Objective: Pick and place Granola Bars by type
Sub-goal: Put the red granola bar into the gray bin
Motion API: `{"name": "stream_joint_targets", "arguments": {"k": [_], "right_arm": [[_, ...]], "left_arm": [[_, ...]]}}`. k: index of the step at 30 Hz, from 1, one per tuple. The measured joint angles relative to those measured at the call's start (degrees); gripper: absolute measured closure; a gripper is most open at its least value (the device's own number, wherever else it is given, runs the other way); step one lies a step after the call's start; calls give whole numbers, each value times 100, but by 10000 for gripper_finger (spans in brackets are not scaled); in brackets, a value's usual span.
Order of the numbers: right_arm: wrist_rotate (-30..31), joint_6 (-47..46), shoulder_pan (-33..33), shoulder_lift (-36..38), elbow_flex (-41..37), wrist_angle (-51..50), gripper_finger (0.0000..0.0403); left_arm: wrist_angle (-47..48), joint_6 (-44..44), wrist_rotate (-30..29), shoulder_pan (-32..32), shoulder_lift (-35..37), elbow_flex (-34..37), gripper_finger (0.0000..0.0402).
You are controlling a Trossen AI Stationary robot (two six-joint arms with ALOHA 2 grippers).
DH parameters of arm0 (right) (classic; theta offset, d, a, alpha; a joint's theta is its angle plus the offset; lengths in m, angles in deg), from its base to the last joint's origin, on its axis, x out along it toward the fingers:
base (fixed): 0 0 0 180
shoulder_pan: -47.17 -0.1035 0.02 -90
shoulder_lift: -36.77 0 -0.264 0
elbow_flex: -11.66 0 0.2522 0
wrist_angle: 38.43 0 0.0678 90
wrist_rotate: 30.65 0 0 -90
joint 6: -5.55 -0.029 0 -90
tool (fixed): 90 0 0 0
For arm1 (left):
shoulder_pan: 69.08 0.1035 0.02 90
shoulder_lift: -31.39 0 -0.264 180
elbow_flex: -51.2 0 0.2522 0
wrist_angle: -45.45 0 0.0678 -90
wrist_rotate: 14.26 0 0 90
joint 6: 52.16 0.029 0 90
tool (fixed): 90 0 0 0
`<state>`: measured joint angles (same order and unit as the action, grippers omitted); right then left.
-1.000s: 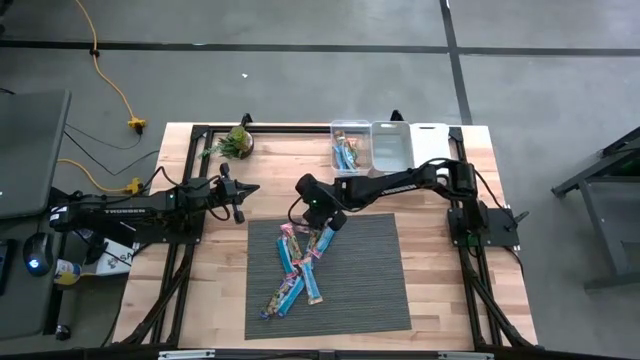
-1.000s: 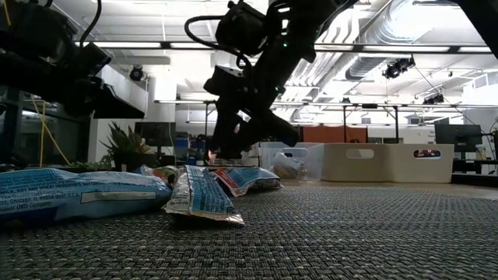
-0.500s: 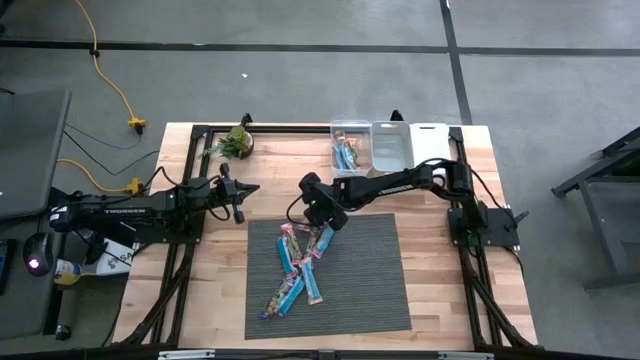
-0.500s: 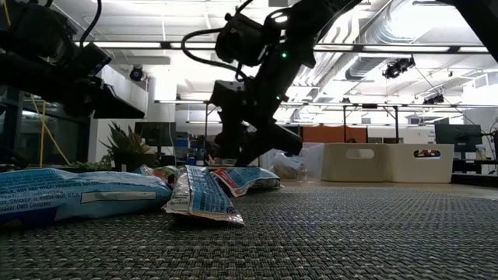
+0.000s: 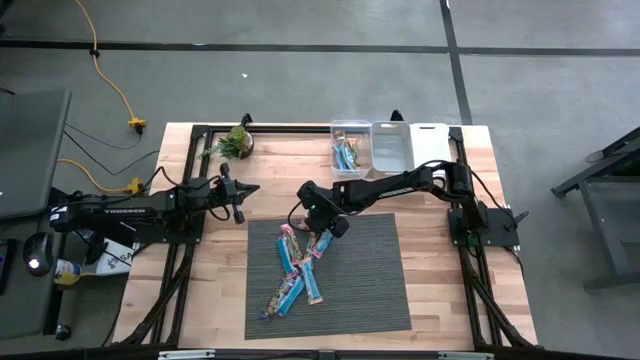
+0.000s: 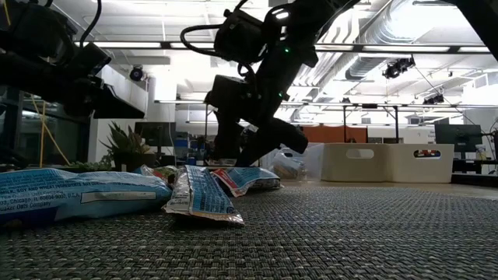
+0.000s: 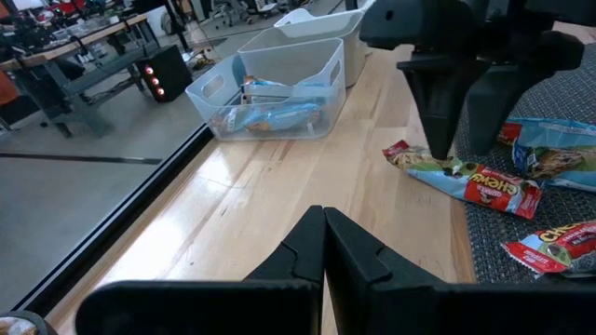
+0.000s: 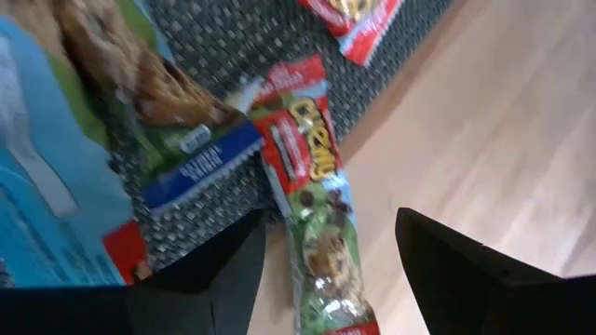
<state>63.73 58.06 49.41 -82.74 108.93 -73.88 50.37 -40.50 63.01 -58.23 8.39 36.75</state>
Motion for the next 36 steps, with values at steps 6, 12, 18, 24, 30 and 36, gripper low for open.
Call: {"name": "stream_joint_targets", "arguments": {"k": [6,12,18,24,30,36], "right_arm": [[-134,-172,2,-10,0,-30,178],[-25,-503,43,-17,0,-26,179],[91,-1025,52,-19,5,-124,181],[129,-1166,62,-26,331,-693,195],[128,-1543,168,-26,762,-746,207],[69,-1950,232,-530,1437,-1974,208]], "left_arm": [[0,0,9,0,0,0,401],[0,0,9,2,0,0,401],[0,0,9,0,0,0,401],[1,0,8,2,0,0,401],[0,0,7,0,0,0,401],[1,0,5,1,0,0,401]]}}
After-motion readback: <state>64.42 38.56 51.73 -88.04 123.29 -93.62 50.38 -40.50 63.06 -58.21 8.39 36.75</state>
